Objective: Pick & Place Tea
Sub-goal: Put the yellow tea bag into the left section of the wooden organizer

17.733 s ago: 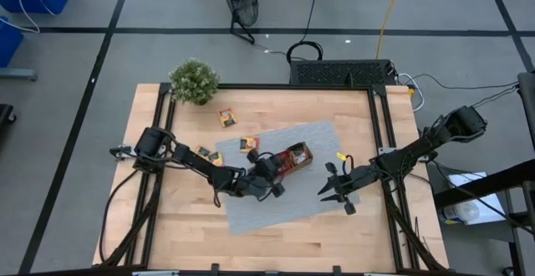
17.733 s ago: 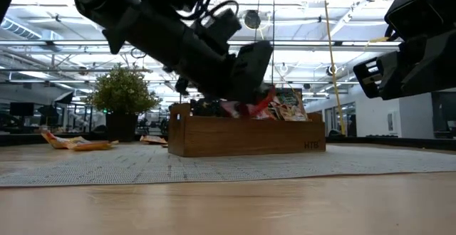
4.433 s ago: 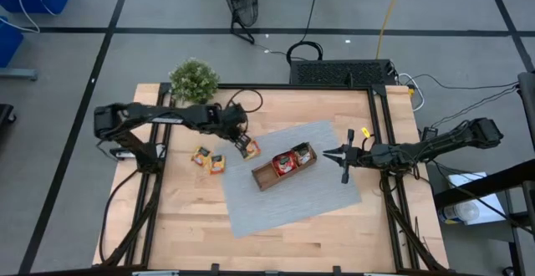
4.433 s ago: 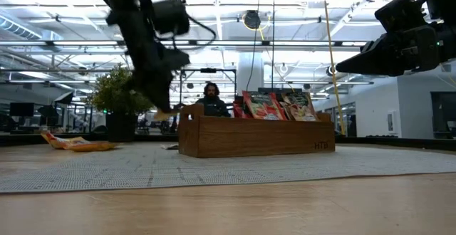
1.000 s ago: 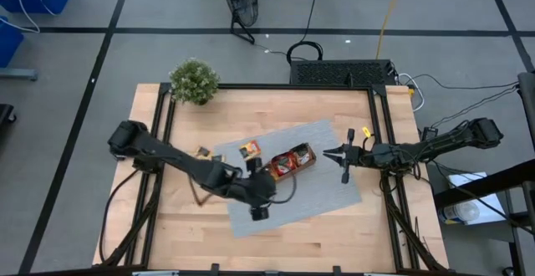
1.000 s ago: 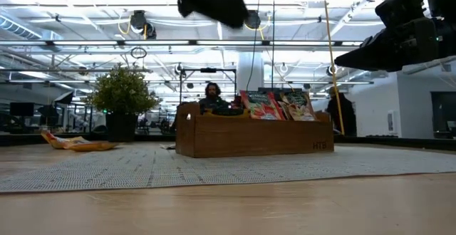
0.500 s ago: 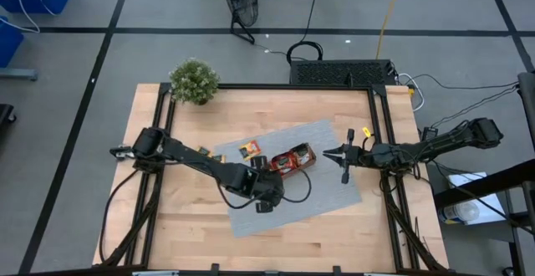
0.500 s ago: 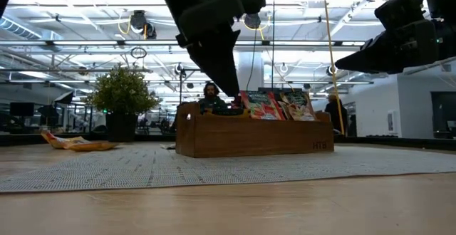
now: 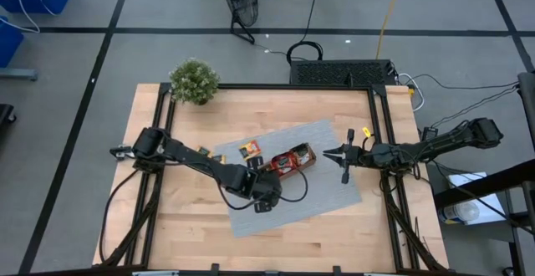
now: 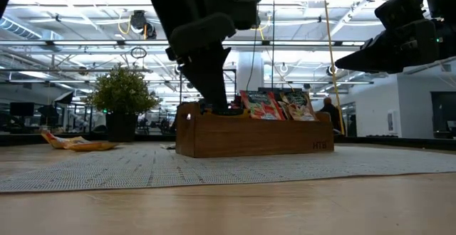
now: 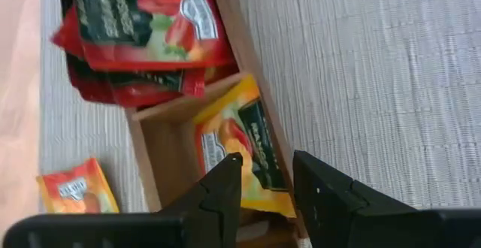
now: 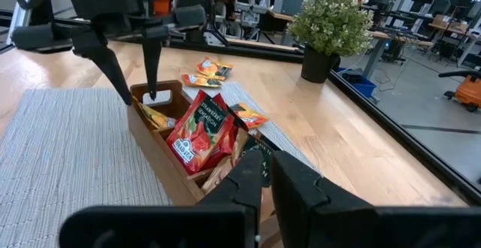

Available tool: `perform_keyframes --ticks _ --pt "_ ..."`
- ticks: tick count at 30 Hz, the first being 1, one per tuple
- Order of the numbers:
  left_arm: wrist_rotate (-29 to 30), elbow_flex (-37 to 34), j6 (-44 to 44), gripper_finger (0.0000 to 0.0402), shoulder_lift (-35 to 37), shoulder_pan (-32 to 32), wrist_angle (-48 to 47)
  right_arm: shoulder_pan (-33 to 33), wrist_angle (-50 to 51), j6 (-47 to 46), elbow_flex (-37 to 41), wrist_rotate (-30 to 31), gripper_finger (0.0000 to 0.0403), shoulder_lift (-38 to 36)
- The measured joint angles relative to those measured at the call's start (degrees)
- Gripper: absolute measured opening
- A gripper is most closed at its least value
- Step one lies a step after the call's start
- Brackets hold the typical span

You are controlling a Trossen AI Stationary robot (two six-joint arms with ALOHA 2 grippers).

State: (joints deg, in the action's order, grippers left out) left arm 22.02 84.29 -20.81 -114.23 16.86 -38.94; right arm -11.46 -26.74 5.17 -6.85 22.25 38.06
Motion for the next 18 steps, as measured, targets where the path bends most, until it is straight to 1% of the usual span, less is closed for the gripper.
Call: perform_keyframes --ticks 4,14,18 --pt "-0.1 -0.2 -1.9 0.0122 0.0 -0.7 0.1 0.0 0.0 0.0 0.0 0.0 0.0018 0.0" --pt "-2.9 -0.3 -2.3 0.0122 0.0 -1.2 0.2 0.0 0.0 0.0 0.0 0.0 0.0018 0.0" --pt "-3.0 -0.3 -2.5 0.0122 0.0 -1.2 0.2 0.0 0.0 0.0 0.0 0.0 0.0018 0.0"
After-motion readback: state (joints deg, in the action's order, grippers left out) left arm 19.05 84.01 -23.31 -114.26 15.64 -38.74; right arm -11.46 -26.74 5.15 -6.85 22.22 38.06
